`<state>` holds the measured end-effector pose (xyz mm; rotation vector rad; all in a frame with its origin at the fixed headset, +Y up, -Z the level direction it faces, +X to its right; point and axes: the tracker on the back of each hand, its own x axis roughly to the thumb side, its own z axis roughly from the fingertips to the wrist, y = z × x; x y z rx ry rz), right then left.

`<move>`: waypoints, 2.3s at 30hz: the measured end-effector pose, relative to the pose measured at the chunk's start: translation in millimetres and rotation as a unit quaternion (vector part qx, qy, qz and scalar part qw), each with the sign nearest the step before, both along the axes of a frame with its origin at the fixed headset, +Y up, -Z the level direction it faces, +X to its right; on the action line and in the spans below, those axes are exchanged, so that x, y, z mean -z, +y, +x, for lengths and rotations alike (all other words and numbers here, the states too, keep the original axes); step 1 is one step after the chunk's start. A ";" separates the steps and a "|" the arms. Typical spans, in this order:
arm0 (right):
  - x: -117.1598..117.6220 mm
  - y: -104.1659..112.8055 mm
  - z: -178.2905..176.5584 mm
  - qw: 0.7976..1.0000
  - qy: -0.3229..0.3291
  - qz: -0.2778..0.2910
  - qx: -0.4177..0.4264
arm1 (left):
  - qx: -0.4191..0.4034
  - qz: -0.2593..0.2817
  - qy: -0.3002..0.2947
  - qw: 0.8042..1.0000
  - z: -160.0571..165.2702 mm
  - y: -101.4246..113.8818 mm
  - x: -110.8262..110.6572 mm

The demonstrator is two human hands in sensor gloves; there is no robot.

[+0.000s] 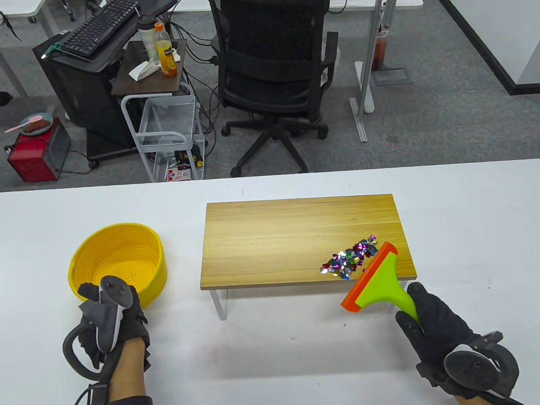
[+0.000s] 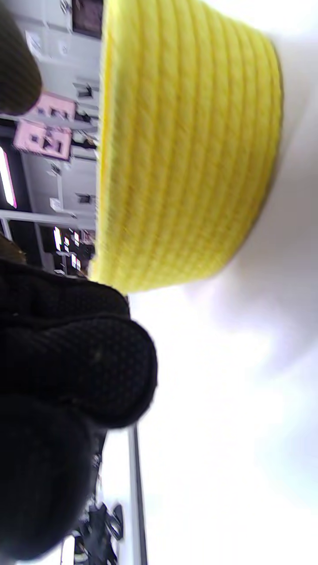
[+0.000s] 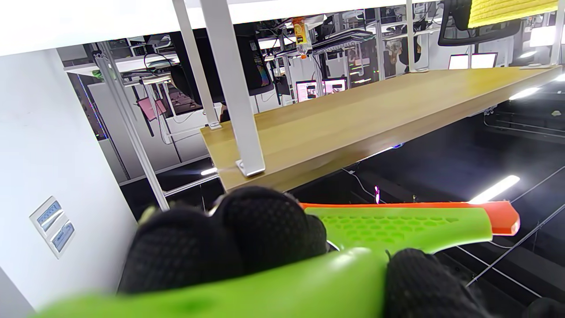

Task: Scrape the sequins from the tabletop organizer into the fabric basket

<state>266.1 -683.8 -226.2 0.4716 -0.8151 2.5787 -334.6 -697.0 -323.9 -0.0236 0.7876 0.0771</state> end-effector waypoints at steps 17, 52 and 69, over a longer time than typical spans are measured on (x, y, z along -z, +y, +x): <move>-0.1 -1.8 -2.8 1.000 0.006 0.001 -0.008 | -0.222 0.033 0.113 0.968 -40.1 -34.2 10.9; 4.3 -2.3 1.4 1.000 -0.004 -0.002 -0.006 | -0.357 0.289 0.081 0.885 -20.5 4.8 16.6; 2.6 -0.3 6.3 1.000 -0.016 0.004 -0.003 | -0.403 0.326 -0.221 0.826 66.5 119.0 2.5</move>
